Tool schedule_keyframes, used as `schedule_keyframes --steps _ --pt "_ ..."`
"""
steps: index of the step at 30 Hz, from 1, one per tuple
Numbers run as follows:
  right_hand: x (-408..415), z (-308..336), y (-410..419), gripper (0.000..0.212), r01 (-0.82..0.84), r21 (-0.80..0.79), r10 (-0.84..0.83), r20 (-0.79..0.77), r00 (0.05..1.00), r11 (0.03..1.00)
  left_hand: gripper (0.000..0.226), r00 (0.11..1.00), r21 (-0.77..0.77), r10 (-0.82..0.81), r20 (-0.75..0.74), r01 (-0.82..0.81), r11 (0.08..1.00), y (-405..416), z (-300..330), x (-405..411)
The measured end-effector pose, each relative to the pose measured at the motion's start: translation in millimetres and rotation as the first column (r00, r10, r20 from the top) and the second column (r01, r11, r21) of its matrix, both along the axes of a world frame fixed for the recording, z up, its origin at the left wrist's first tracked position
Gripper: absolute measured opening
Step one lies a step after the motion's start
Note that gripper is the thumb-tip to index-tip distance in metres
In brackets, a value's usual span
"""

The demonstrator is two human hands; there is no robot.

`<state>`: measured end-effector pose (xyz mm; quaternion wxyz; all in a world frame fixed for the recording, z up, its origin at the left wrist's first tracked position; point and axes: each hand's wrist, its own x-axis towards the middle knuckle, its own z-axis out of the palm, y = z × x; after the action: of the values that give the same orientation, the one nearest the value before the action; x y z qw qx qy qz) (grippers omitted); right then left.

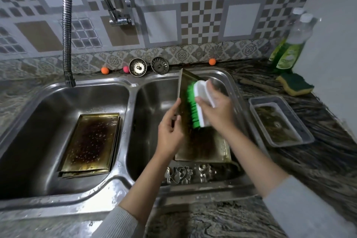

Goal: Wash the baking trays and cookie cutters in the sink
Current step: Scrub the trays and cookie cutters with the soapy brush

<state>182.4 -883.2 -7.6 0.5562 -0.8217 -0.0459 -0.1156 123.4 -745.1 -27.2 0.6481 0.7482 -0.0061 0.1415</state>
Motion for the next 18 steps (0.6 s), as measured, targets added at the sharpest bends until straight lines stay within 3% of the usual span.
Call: schedule_keyframes --steps 3,5,7,10,13,18 --pt "-33 -20 4 0.069 -0.186 -0.035 0.187 0.029 0.982 0.982 0.047 0.996 -0.010 0.084 -0.013 -0.084 0.996 13 8 6" --pt "-31 -23 -16 0.068 -0.162 -0.057 0.161 -0.033 0.986 0.985 0.048 0.990 0.013 0.135 0.028 -0.136 0.991 25 13 9" --pt "-20 -14 -38 0.066 -0.033 -0.004 0.032 -0.065 0.997 0.999 0.047 0.988 0.022 0.144 0.045 -0.145 0.989 35 13 11" --pt "-3 11 -58 0.070 0.050 0.050 -0.054 0.083 0.995 0.997 0.047 0.990 0.028 0.140 0.028 -0.141 0.990 41 7 13" --pt "3 23 -69 0.072 -0.051 0.046 0.046 0.114 0.992 0.998 0.047 0.989 0.020 0.150 -0.003 -0.150 0.988 44 2 13" --pt "-1 6 -79 0.067 -0.169 -0.060 0.168 -0.025 0.986 0.984 0.046 0.975 -0.047 0.209 -0.072 -0.213 0.976 50 -3 19"
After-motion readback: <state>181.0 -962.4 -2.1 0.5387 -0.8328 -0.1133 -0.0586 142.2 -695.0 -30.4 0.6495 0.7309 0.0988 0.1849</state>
